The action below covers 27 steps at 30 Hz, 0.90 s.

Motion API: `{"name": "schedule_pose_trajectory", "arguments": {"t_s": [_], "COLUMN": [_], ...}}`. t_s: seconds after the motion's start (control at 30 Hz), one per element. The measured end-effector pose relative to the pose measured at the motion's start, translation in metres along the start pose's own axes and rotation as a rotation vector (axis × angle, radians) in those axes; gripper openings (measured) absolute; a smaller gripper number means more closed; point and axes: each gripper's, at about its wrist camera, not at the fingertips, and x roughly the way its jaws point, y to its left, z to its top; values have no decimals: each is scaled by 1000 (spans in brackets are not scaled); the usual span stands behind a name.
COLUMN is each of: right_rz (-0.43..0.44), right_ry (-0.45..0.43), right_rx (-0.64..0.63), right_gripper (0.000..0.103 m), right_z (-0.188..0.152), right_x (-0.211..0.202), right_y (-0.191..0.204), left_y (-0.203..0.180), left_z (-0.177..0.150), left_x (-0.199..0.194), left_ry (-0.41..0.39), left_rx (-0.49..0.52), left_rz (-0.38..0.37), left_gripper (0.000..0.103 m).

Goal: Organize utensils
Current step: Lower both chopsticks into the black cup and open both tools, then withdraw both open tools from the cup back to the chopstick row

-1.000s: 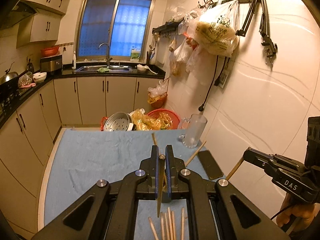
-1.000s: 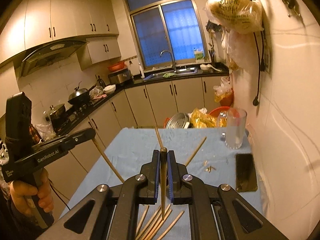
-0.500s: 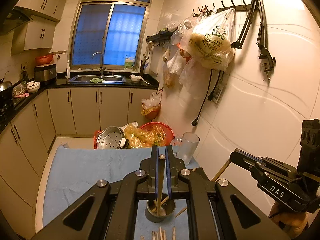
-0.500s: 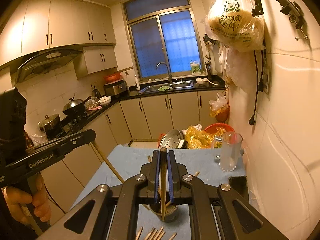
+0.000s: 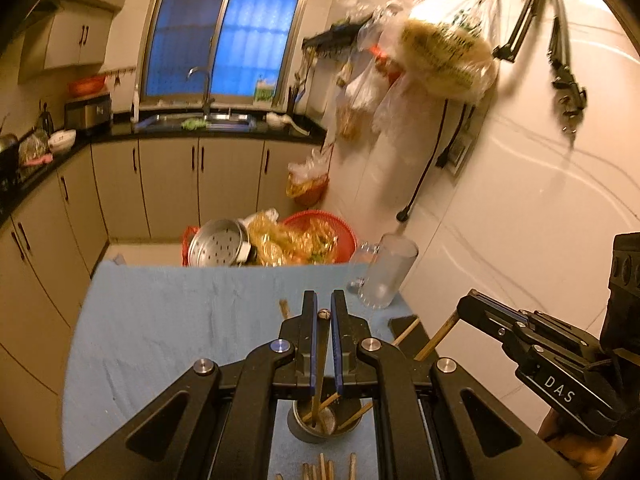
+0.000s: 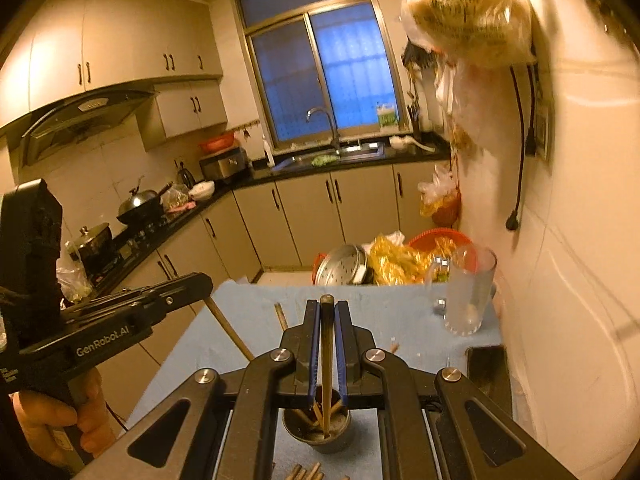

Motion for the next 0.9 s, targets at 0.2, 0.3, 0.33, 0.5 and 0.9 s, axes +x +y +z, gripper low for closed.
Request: {"name": "schedule_pose_trajectory", "arguments": {"t_s": [0.2,0.3,0.33,0.5,0.9], "right_rz": [0,0,-5,-35,-25], "right_ry": [50,67,67,82,101], "right_rx": [17,23,25,35,70], "right_gripper": [8,12,12,24,52], "right_z": [-18,-24,-26,-30,-71], "right_x": [19,25,26,28,-5], "right_y": [-7,-8,-8,-7,-4], "left_y": [8,10,11,16,25], "left_z": [-16,-21,-22,-27,-63], "left_x": [15,18,19,12,-37], "left_ry": [52,67,72,70,32], "left_rx": [-23,-33,-40,-72,-104], "left_rz": [-6,-13,-18,-30,-24], "left_gripper": [7,7,7,13,62]}}
